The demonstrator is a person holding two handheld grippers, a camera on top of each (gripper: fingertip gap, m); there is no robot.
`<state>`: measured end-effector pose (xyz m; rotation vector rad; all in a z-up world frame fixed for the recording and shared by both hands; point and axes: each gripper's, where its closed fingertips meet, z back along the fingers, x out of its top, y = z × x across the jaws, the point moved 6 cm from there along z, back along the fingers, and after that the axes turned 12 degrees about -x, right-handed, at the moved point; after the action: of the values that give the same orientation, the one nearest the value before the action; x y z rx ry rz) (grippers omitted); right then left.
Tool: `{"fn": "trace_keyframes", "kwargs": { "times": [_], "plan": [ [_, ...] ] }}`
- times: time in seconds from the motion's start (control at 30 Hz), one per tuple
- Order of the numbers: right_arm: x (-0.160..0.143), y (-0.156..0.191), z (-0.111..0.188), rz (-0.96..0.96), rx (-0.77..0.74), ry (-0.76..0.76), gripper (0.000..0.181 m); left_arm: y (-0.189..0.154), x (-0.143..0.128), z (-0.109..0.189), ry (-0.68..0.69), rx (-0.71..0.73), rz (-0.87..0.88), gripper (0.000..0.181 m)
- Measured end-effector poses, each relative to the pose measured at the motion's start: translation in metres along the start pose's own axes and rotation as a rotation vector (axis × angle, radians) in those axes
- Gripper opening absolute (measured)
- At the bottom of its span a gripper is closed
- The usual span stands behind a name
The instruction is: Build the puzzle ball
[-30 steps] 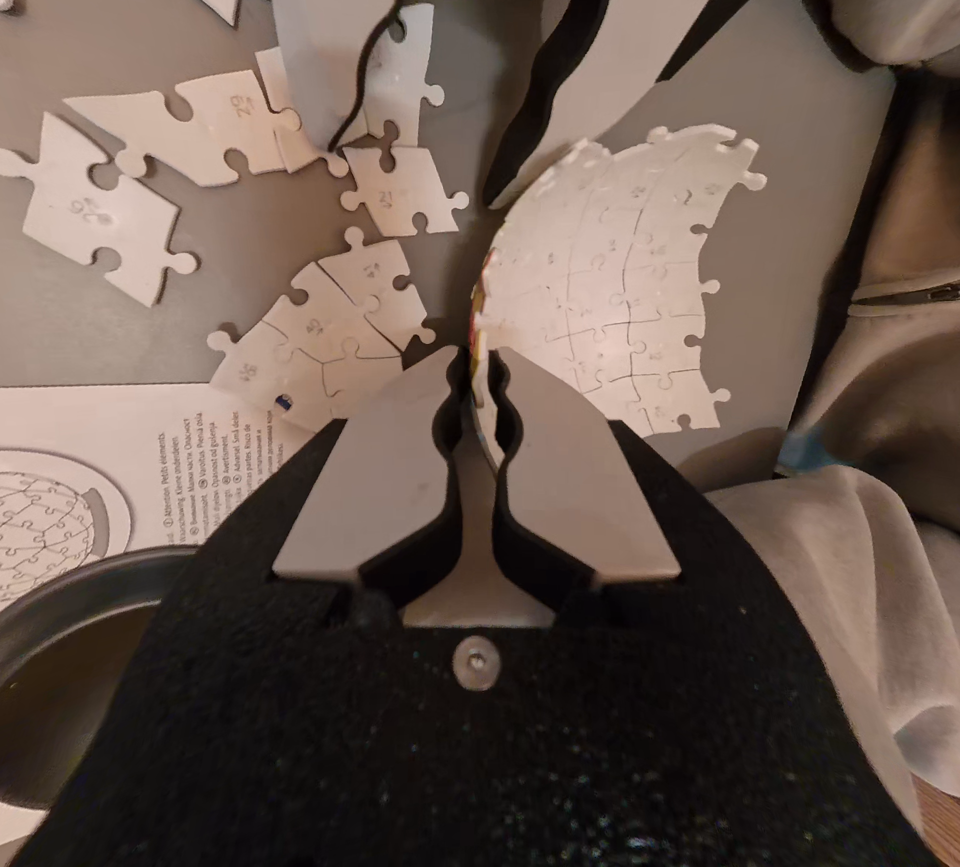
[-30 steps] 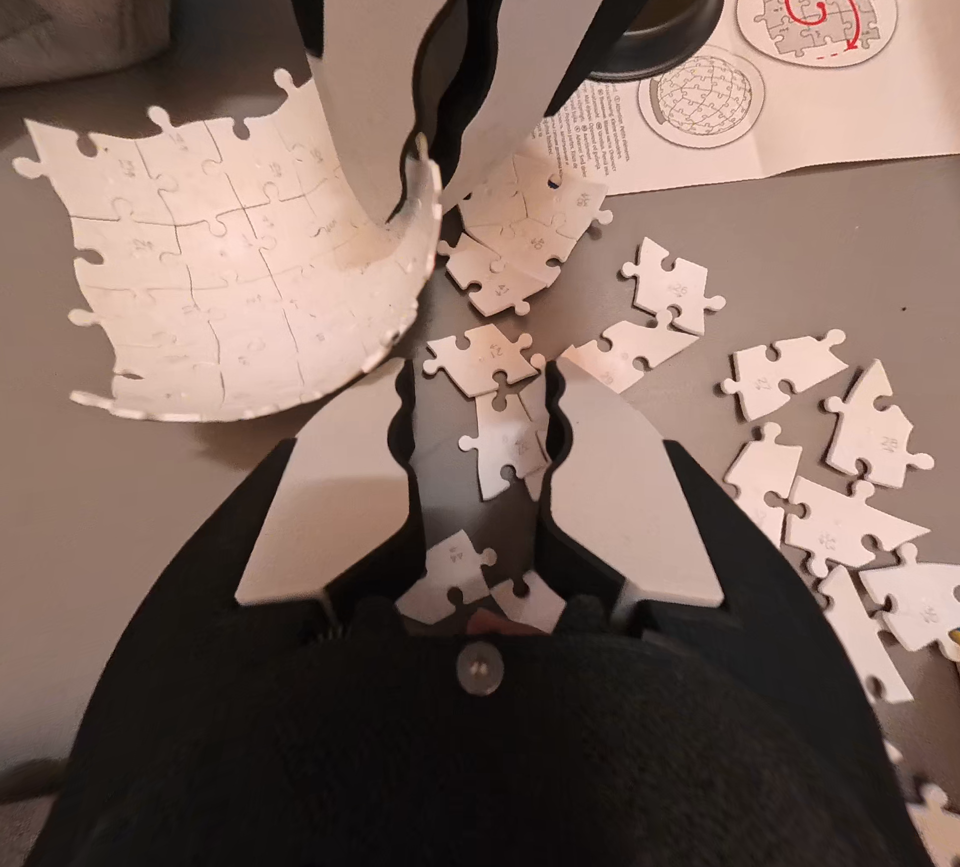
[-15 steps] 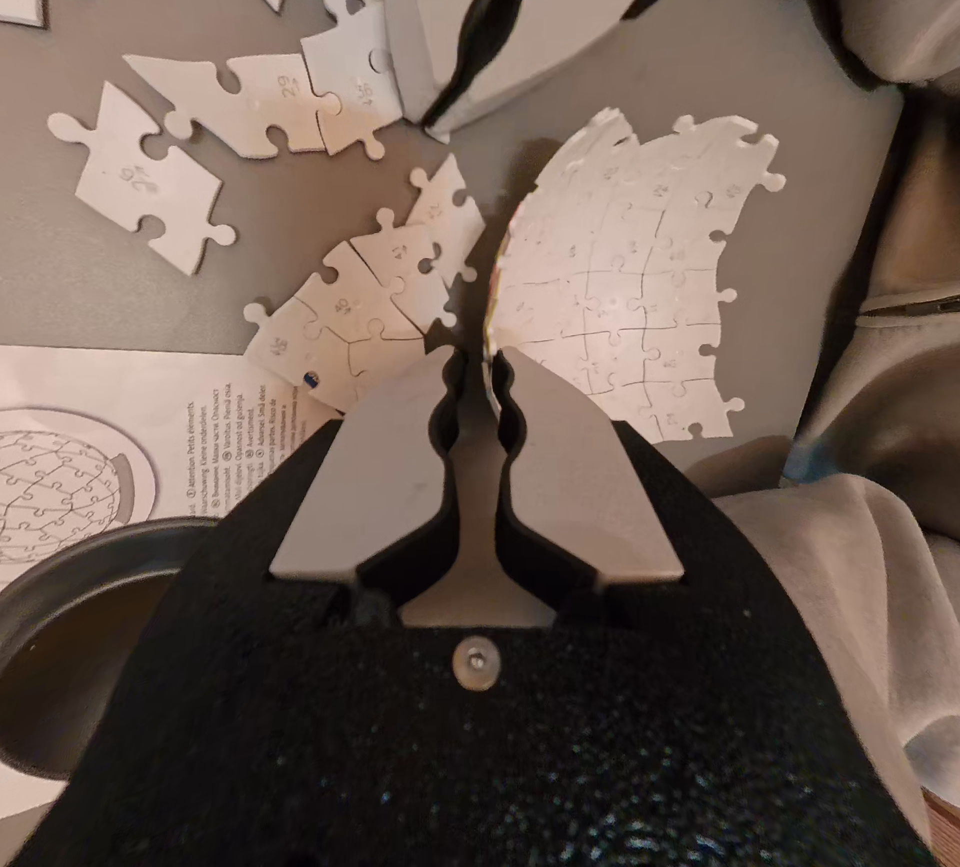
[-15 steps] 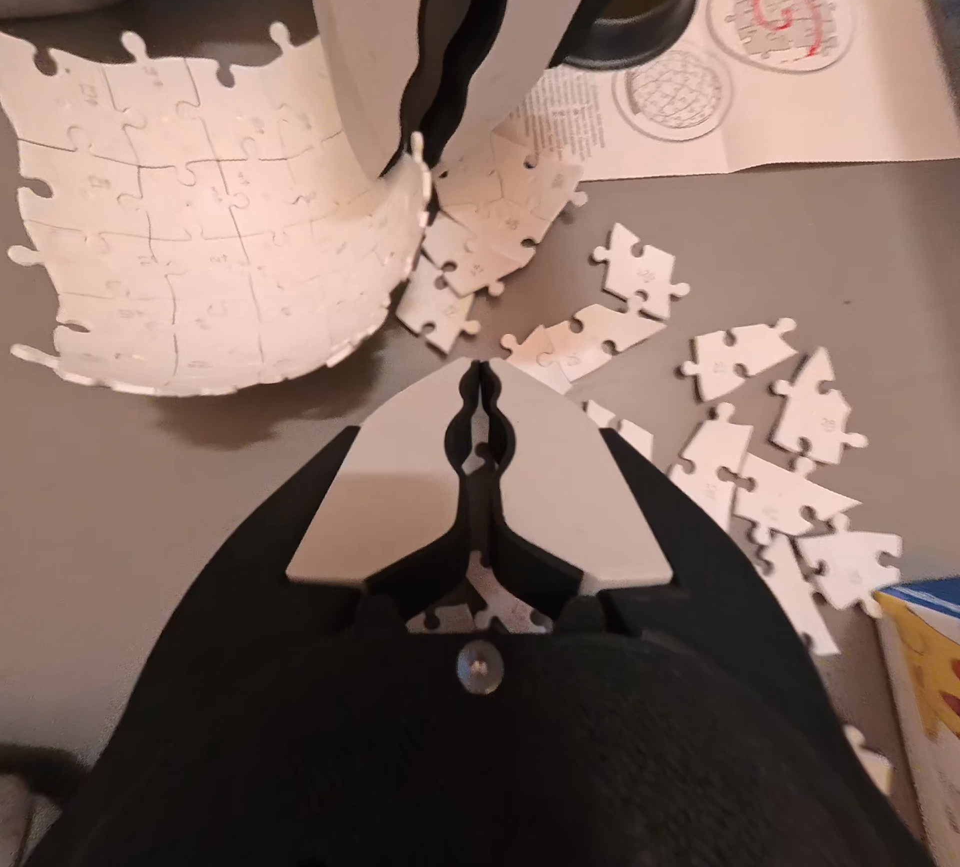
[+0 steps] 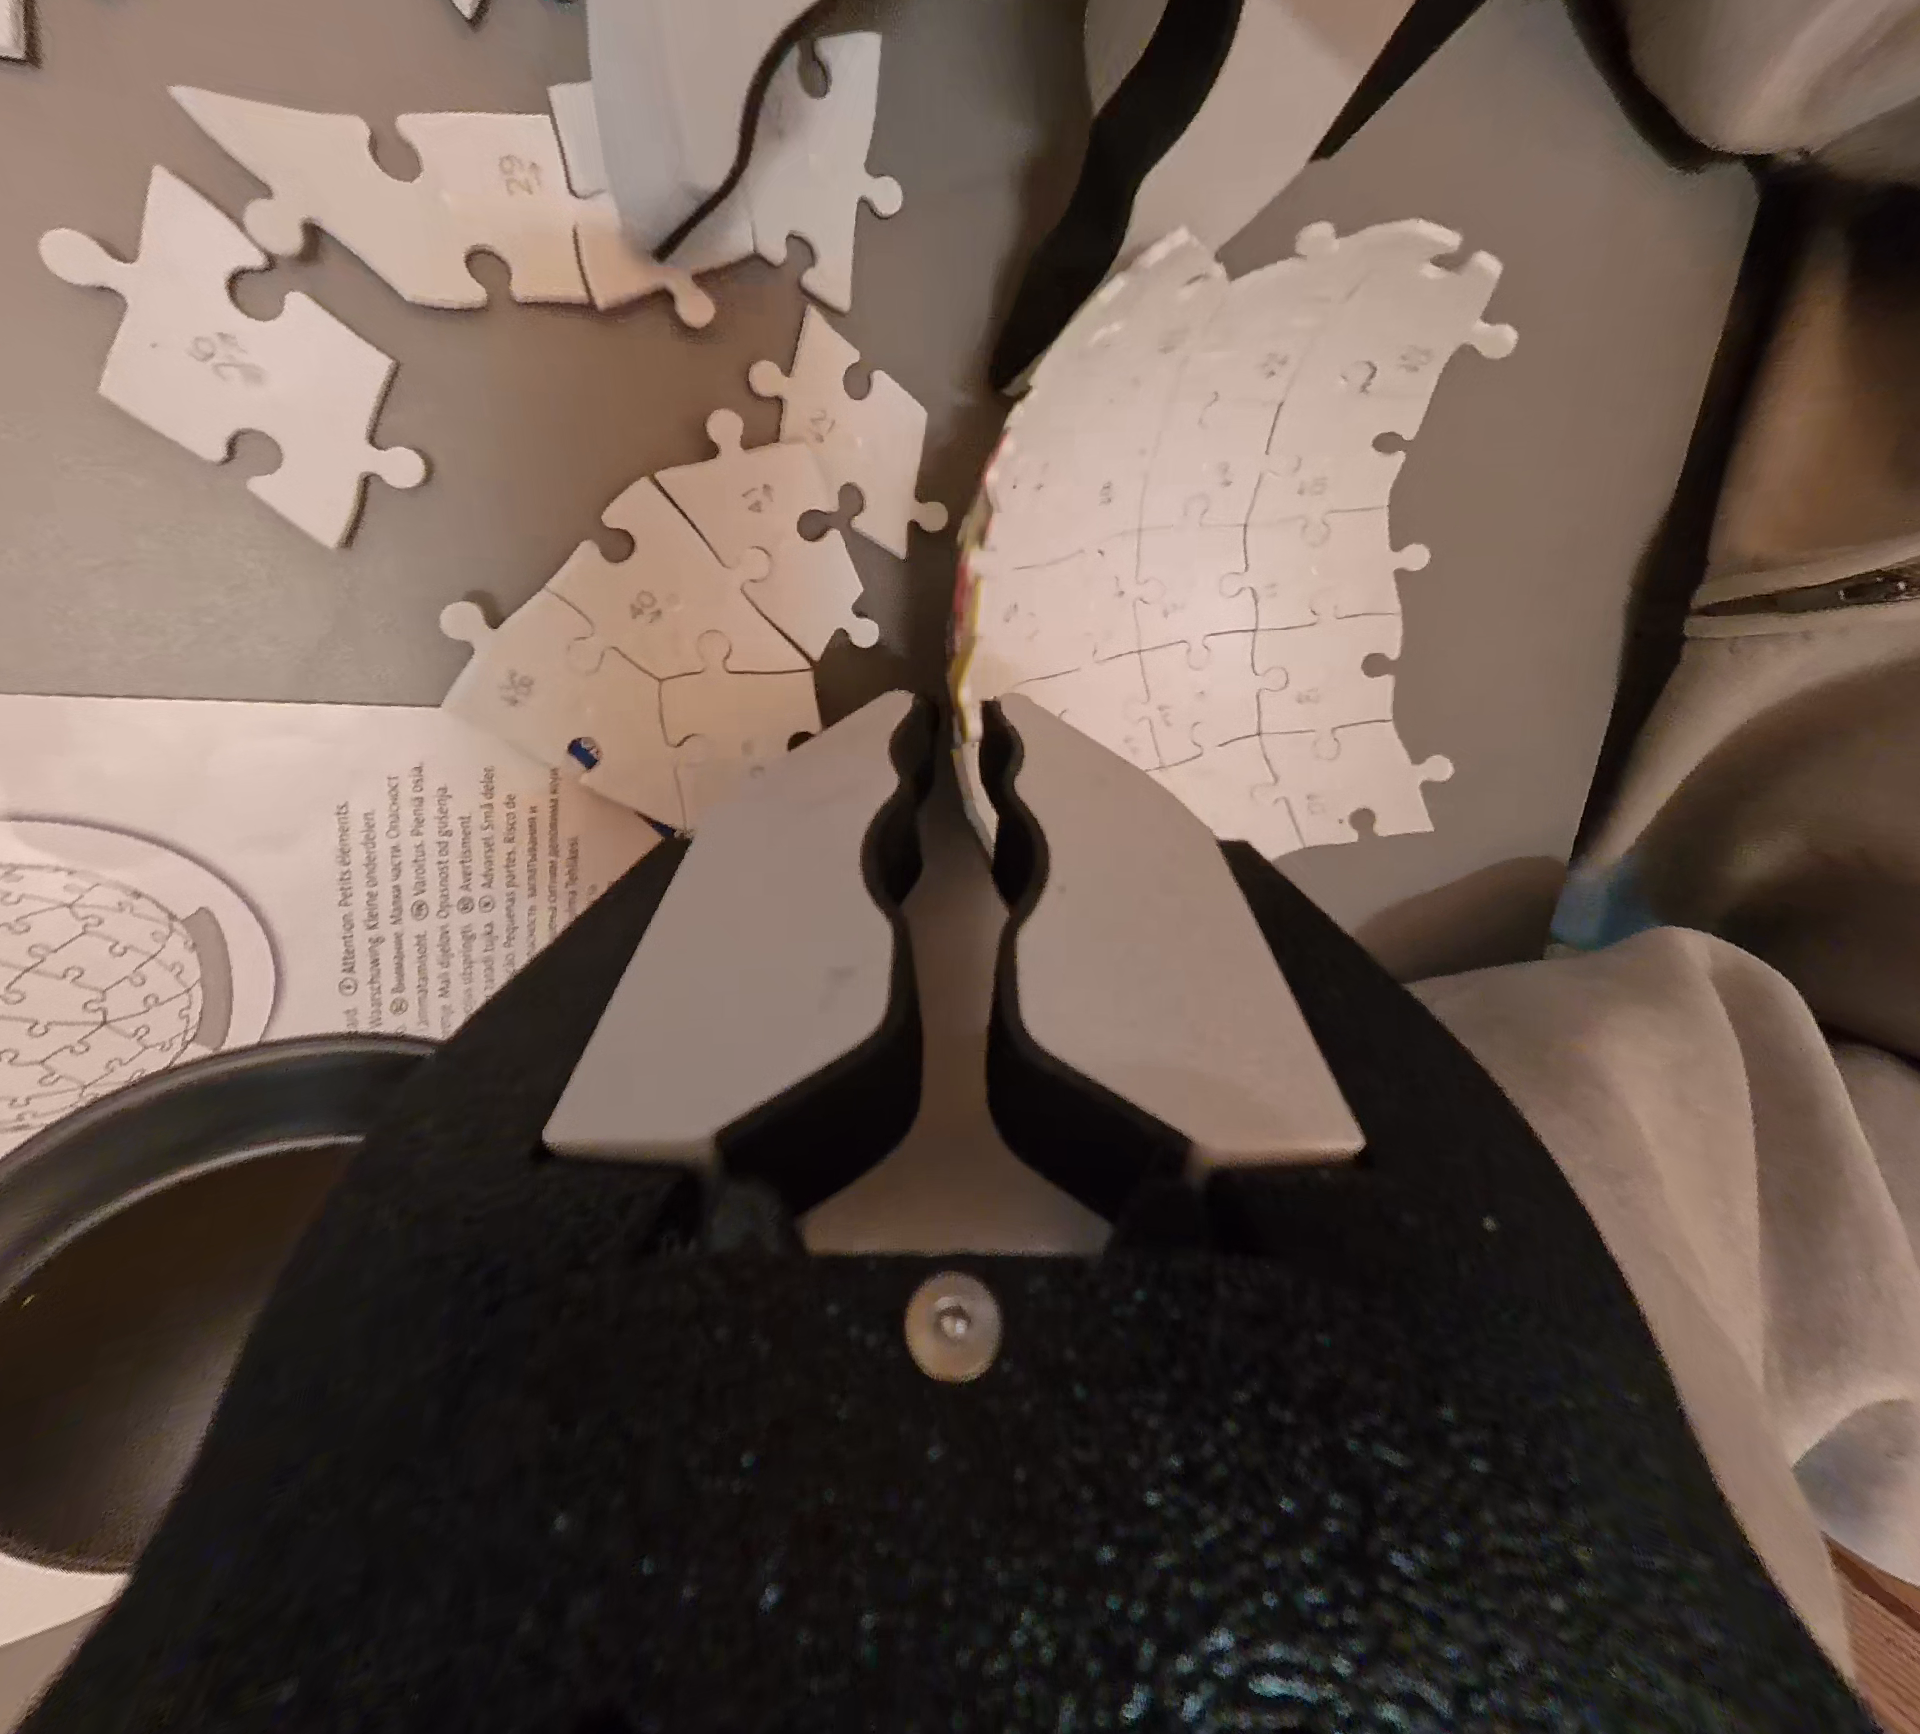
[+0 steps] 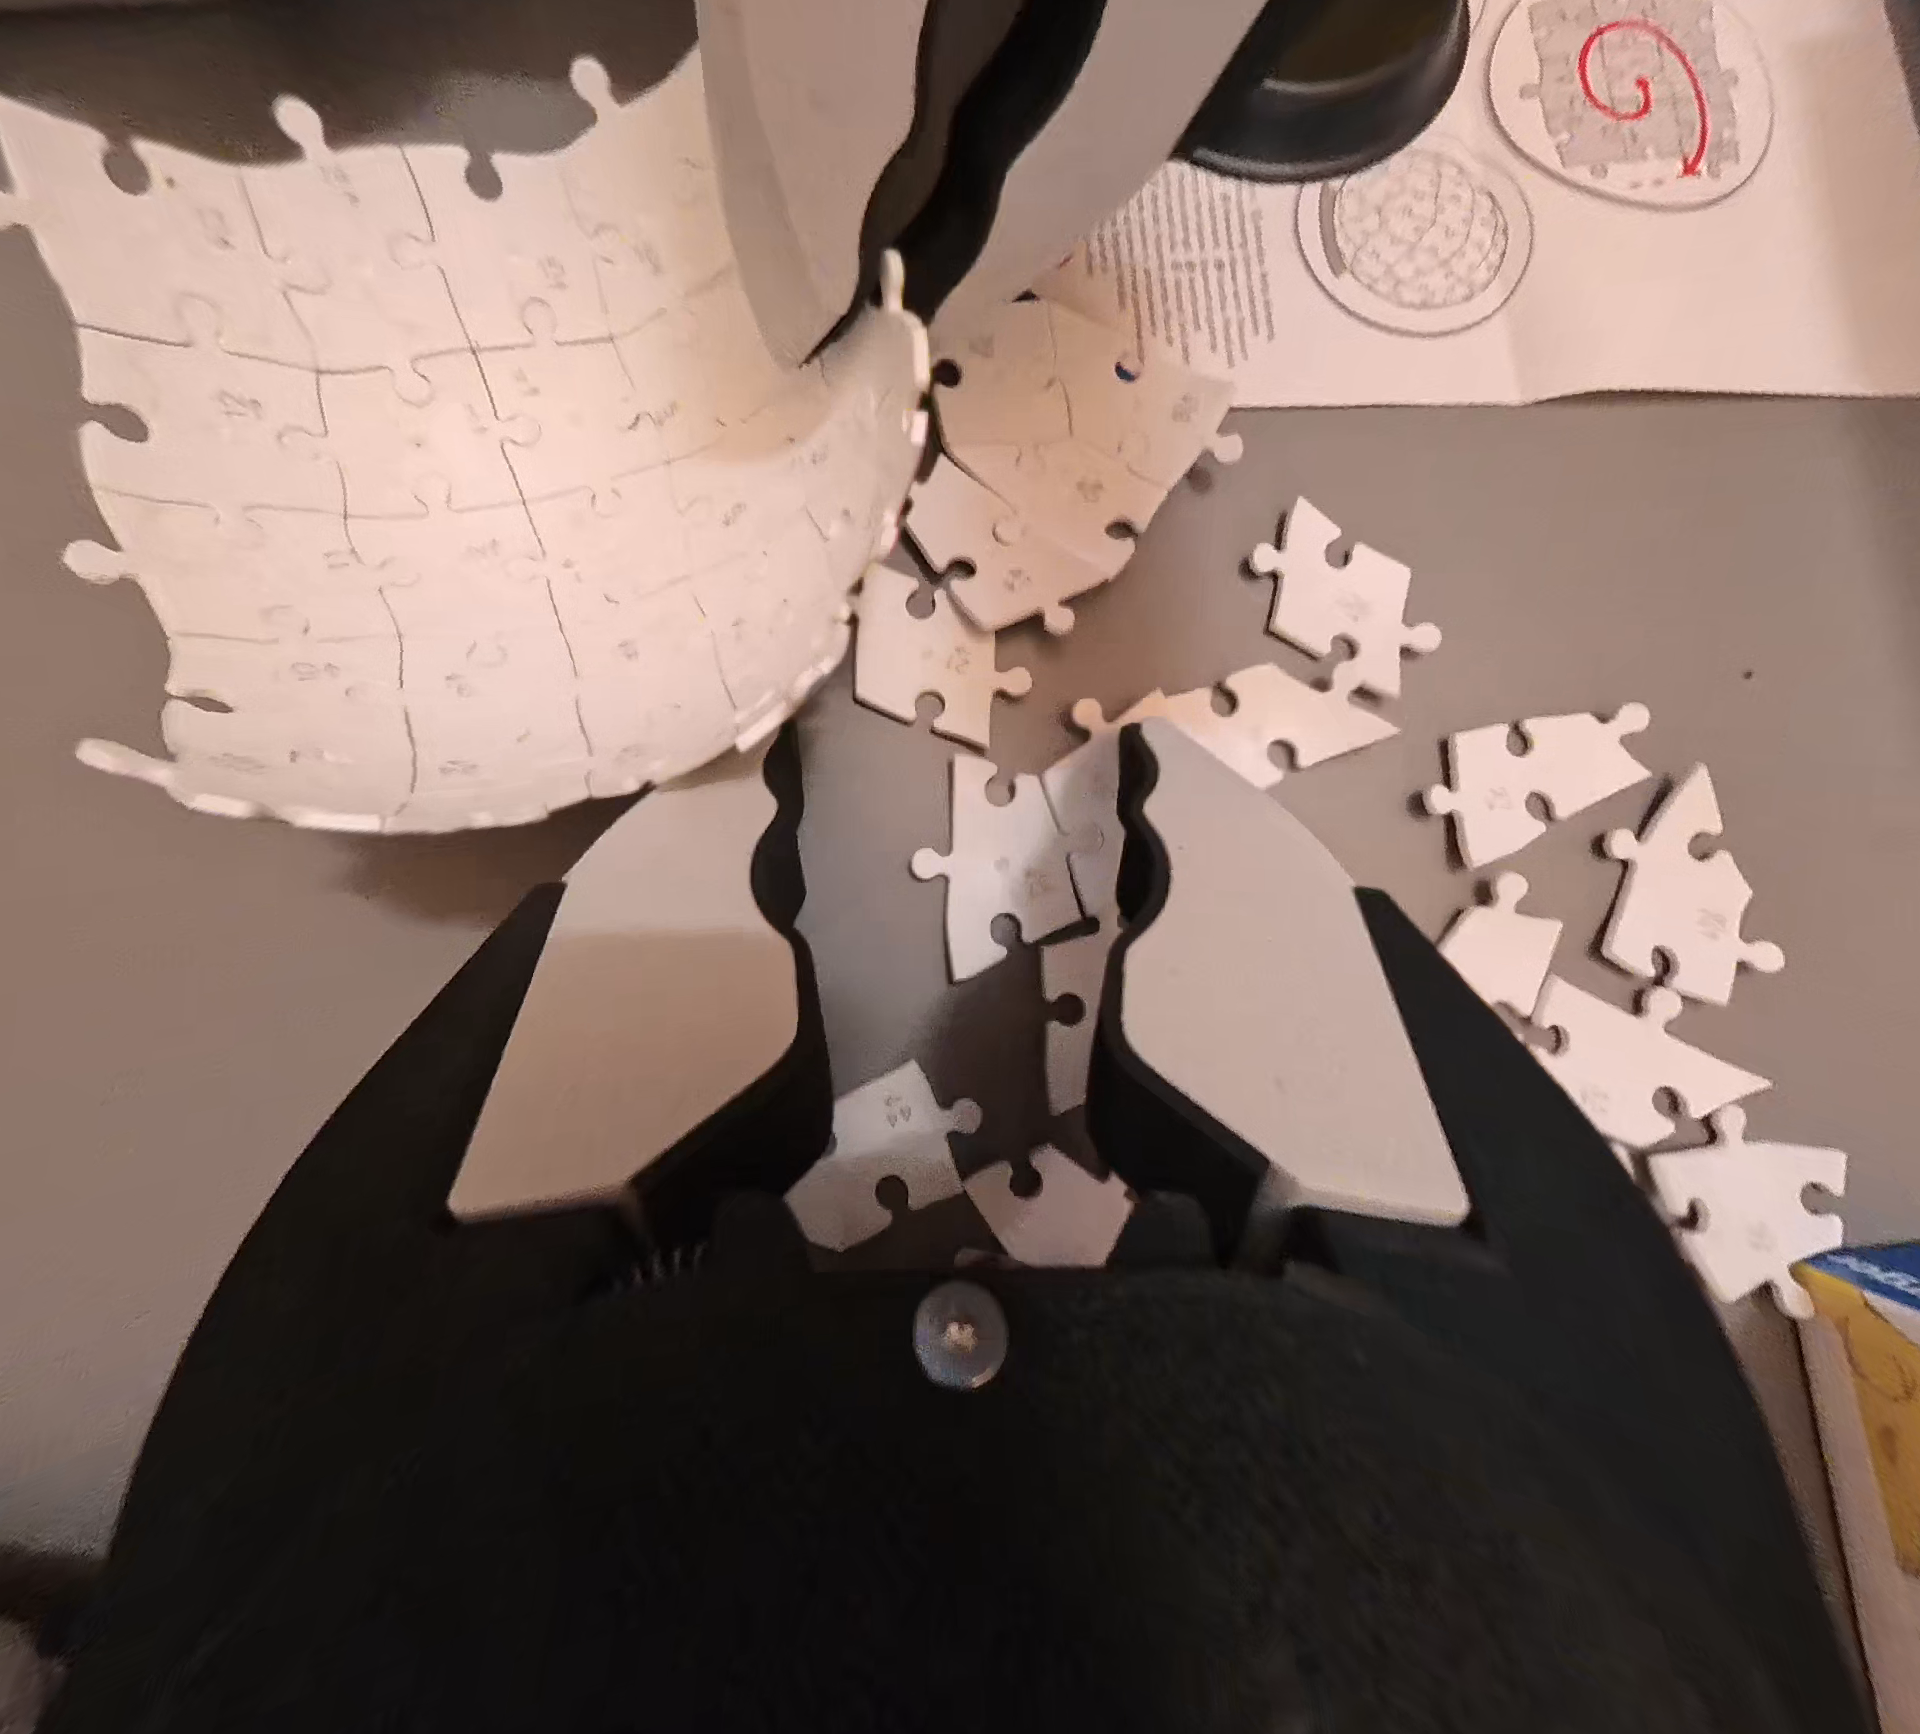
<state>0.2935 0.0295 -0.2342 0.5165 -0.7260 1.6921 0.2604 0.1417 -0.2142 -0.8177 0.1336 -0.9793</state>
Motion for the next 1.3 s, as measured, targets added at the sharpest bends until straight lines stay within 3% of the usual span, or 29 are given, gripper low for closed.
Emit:
{"fn": "trace_keyframes", "kwargs": {
  "times": [0.33,0.53,0.63,0.8,1.03,1.3],
  "plan": [
    [0.000,0.008,-0.005,0.032,0.051,-0.038,0.055,-0.007,-0.008,0.004,-0.009,-0.030,-0.014,0.006],
    [0.001,0.010,-0.006,0.042,0.076,-0.035,0.039,-0.006,-0.010,0.004,-0.007,-0.031,-0.009,0.006],
    [0.001,0.008,-0.005,0.063,0.063,-0.014,0.013,-0.005,-0.010,0.004,-0.008,-0.020,-0.004,0.007],
    [0.001,0.009,-0.006,0.065,0.070,-0.019,0.006,-0.005,-0.011,0.005,-0.010,-0.009,-0.006,0.007],
    [0.000,0.006,-0.003,0.120,0.022,0.013,0.006,-0.008,-0.013,0.006,-0.013,-0.013,-0.013,0.008],
    [0.003,0.003,-0.002,0.103,-0.018,-0.035,0.032,-0.007,-0.014,0.007,-0.015,-0.002,-0.012,0.008]
  ]
}}
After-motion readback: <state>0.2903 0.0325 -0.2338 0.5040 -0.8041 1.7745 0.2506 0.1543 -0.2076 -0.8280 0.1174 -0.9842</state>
